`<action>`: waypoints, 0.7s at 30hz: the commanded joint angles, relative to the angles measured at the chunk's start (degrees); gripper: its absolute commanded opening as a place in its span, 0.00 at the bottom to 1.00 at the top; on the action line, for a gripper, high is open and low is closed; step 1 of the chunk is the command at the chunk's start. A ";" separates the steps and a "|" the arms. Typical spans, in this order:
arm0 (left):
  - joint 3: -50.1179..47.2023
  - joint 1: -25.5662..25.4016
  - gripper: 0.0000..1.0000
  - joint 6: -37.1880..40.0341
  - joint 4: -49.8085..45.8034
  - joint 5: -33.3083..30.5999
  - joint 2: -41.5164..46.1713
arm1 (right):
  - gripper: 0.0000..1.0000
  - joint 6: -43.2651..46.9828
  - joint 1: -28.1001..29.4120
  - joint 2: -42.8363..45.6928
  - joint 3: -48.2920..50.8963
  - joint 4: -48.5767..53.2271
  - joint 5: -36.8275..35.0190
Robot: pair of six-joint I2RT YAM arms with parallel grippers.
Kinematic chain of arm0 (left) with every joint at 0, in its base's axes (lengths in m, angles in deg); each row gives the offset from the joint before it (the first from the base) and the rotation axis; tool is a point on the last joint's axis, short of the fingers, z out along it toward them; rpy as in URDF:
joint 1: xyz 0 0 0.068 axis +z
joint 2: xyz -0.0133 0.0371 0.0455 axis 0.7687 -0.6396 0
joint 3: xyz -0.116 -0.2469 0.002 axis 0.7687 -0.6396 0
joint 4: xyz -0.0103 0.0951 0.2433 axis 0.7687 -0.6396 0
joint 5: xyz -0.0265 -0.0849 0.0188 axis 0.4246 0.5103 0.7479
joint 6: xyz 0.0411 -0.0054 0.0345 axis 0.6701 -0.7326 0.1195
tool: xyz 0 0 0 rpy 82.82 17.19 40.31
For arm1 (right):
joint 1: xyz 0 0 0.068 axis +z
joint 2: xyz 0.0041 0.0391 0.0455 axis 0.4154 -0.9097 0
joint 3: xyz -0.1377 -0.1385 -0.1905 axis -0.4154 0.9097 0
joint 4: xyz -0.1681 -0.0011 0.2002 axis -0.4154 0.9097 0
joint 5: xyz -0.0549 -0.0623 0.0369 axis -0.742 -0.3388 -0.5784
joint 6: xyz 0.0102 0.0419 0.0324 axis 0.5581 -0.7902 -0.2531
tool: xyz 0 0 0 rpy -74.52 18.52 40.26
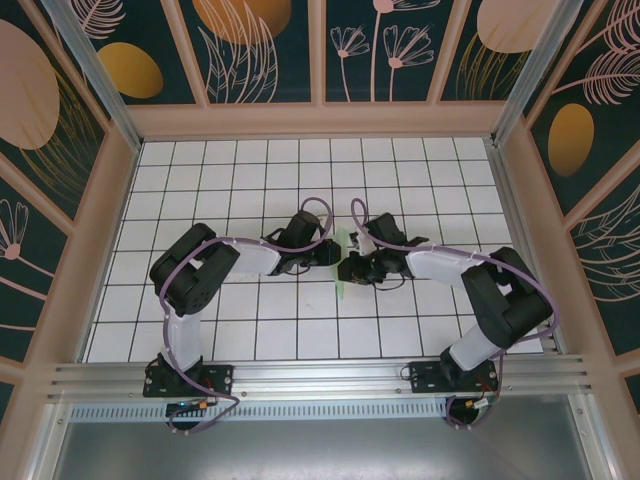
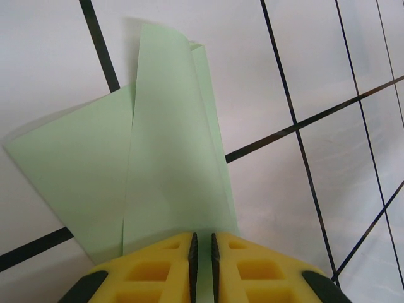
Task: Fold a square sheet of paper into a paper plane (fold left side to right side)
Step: Fold the wing for the fifth time at the center of the table.
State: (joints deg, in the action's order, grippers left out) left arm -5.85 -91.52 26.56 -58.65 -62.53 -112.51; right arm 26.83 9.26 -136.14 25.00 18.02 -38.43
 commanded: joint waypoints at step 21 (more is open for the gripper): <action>10.36 0.58 0.22 3.50 -12.48 -9.90 -6.22 | 0.16 0.86 5.39 -6.92 5.76 4.36 -7.54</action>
State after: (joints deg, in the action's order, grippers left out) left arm 2.04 -92.00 27.39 -68.25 -63.64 -115.00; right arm 27.07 12.60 -140.70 27.50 14.35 -43.85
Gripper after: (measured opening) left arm 0.222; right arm 0.155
